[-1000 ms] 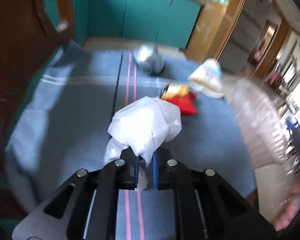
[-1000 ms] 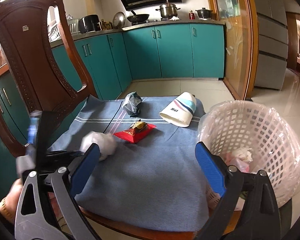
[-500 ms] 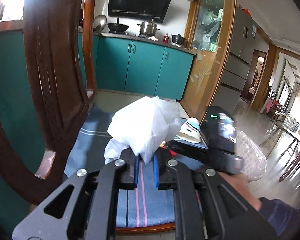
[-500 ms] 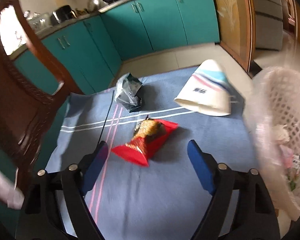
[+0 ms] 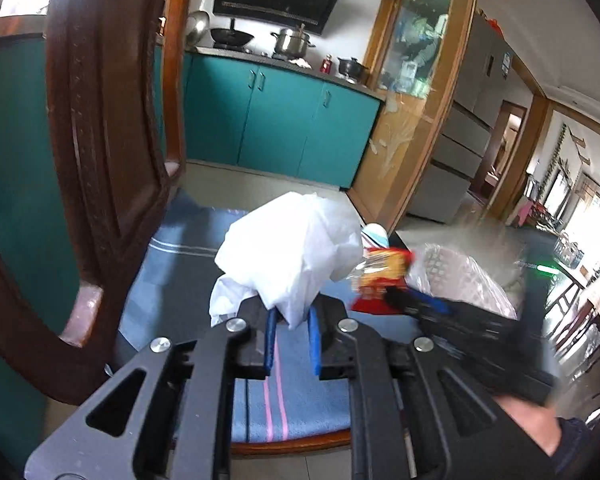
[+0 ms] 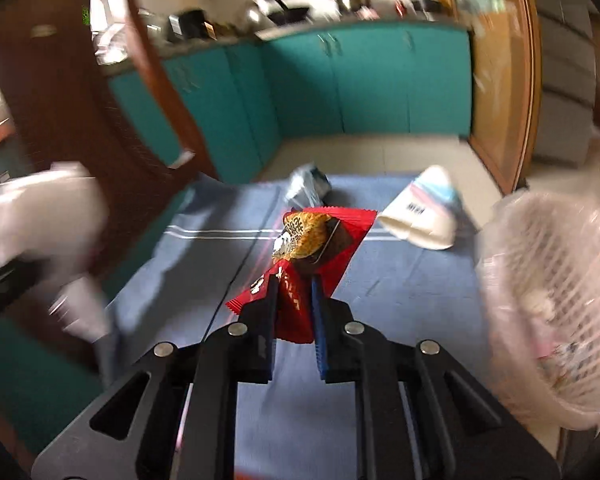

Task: Collect trash
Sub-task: 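Grasp the red snack packet with the right tool and lift it while the left tool holds the white bag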

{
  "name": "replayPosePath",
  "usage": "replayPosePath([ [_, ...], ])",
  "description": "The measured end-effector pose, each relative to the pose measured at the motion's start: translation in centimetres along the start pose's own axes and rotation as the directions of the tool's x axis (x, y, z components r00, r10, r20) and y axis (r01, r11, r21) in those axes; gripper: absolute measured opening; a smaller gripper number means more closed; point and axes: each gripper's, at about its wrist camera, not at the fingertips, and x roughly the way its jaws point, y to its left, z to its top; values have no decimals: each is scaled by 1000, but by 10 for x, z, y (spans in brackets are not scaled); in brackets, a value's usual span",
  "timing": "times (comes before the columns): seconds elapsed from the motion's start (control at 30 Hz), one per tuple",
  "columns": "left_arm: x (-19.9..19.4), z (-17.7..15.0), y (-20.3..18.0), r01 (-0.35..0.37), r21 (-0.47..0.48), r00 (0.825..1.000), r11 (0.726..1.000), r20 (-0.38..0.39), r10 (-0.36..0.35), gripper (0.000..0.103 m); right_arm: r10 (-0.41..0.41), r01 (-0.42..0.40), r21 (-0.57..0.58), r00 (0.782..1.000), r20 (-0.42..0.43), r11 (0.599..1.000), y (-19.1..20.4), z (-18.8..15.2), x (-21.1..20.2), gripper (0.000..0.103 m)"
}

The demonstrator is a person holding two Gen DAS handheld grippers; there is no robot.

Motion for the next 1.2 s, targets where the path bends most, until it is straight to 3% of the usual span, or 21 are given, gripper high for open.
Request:
replayPosePath([
  [0.23,3,-10,-22,26,36,999,999,-29,-25,14,-9,10,-16,996,85,1000,-13,-17,-59,16],
  [0.43,18,-21,-34,-1,72,998,997,-69,6,15,-31,32,-15,997,67,999,-30,-20,-53,16],
  [1.03,30,-25,-42,-20,106,995,994,-96,30,15,-5,7,-25,998,59,1000,-28,-26,-59,16],
  [1.2,29,-25,-39,-18,101,995,995,-95,28,16,-97,87,60,976,192,994,-59,-10,-85,16],
])
